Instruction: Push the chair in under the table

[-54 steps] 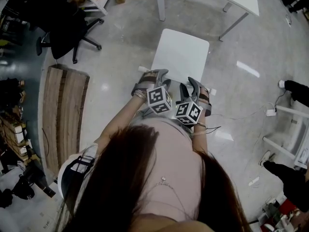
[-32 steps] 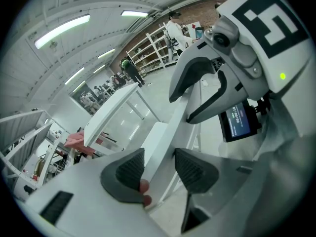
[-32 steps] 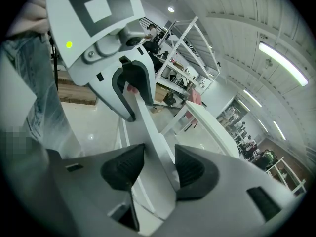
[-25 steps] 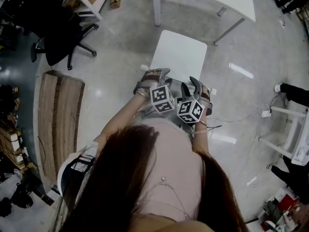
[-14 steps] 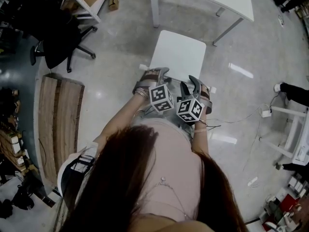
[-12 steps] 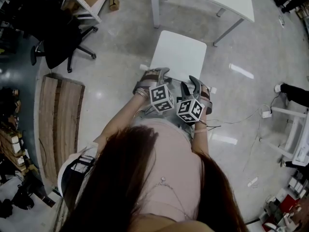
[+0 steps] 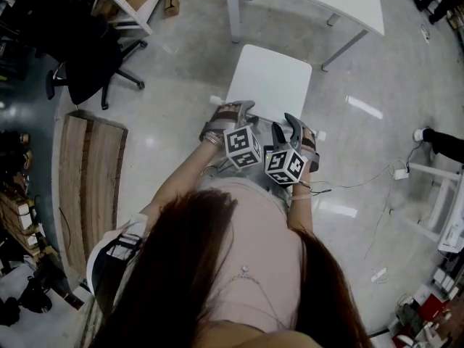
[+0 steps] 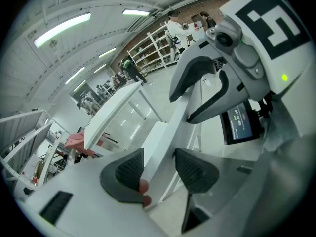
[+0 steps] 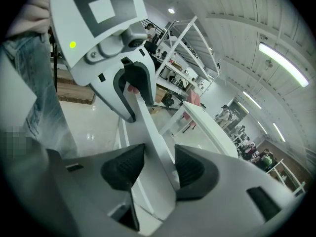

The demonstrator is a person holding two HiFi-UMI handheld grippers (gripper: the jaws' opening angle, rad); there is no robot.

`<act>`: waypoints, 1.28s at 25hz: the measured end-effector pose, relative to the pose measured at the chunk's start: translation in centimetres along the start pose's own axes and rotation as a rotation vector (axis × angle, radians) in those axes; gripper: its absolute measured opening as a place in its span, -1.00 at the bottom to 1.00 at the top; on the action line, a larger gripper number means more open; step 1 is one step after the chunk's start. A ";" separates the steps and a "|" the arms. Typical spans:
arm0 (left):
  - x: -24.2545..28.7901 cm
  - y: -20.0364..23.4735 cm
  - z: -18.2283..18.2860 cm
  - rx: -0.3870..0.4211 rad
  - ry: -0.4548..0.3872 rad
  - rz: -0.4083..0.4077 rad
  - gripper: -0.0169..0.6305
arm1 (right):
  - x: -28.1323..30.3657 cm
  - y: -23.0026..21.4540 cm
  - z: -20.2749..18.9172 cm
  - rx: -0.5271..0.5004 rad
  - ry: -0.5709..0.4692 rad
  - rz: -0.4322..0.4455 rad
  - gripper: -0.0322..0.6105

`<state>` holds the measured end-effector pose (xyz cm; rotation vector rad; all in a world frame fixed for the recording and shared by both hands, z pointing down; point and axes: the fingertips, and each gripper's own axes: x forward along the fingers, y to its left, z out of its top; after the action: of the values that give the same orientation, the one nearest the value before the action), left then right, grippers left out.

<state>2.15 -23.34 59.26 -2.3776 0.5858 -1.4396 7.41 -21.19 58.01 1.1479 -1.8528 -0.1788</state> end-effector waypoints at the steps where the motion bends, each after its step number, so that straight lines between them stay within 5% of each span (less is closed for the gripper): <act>1: 0.1 0.1 0.1 0.000 0.001 0.000 -0.33 | 0.1 -0.2 0.0 0.000 -0.001 0.000 -0.27; 32: 3.6 4.1 1.6 0.010 0.000 0.003 -0.33 | 3.8 -4.2 0.0 0.008 0.003 -0.001 -0.27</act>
<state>4.27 -28.62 59.41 -2.3681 0.5803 -1.4386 9.52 -26.40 58.11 1.1542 -1.8524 -0.1700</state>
